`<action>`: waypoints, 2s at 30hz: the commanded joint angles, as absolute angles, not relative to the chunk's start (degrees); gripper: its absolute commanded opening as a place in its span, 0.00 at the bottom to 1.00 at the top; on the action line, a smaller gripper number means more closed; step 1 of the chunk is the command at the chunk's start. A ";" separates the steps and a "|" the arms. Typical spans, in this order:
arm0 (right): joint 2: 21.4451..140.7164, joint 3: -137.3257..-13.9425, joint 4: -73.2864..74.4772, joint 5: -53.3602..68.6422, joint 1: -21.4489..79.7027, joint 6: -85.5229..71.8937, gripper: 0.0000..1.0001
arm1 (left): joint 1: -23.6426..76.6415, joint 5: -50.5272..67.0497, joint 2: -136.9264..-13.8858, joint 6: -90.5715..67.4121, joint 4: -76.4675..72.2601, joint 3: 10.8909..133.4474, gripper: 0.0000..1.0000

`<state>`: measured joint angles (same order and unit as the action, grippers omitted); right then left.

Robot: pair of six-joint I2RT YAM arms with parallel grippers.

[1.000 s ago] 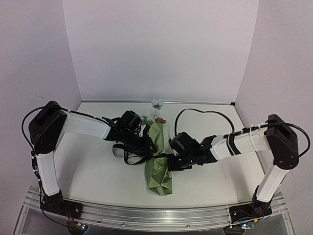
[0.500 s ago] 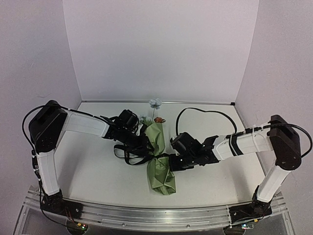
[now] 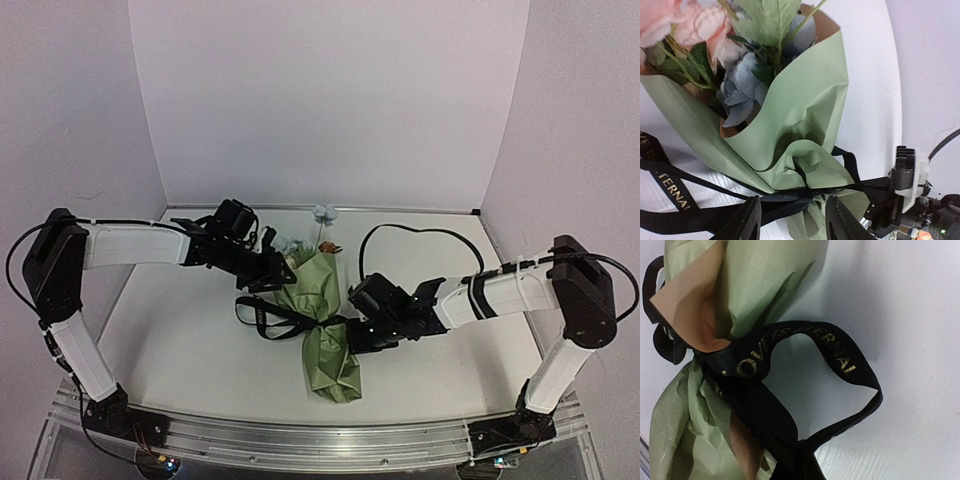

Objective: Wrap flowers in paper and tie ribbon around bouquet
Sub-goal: Tie the ribbon around the folded bouquet.

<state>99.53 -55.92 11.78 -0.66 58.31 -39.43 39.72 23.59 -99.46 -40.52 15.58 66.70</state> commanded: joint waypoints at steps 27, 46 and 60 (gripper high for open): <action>100.83 -59.15 10.72 -1.16 59.92 -41.65 0.00 | 53.39 8.66 -108.98 -28.33 33.25 80.63 0.37; 101.06 -59.73 10.76 -1.38 59.88 -41.24 0.00 | 54.32 6.48 -111.33 -27.80 34.59 80.76 0.29; 99.12 -58.03 12.90 -4.00 59.92 -39.80 0.00 | 53.80 0.90 -109.28 -28.42 34.66 78.98 0.00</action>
<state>100.40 -57.65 11.44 -0.98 59.72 -41.01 54.43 5.00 -110.89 -28.49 33.54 78.61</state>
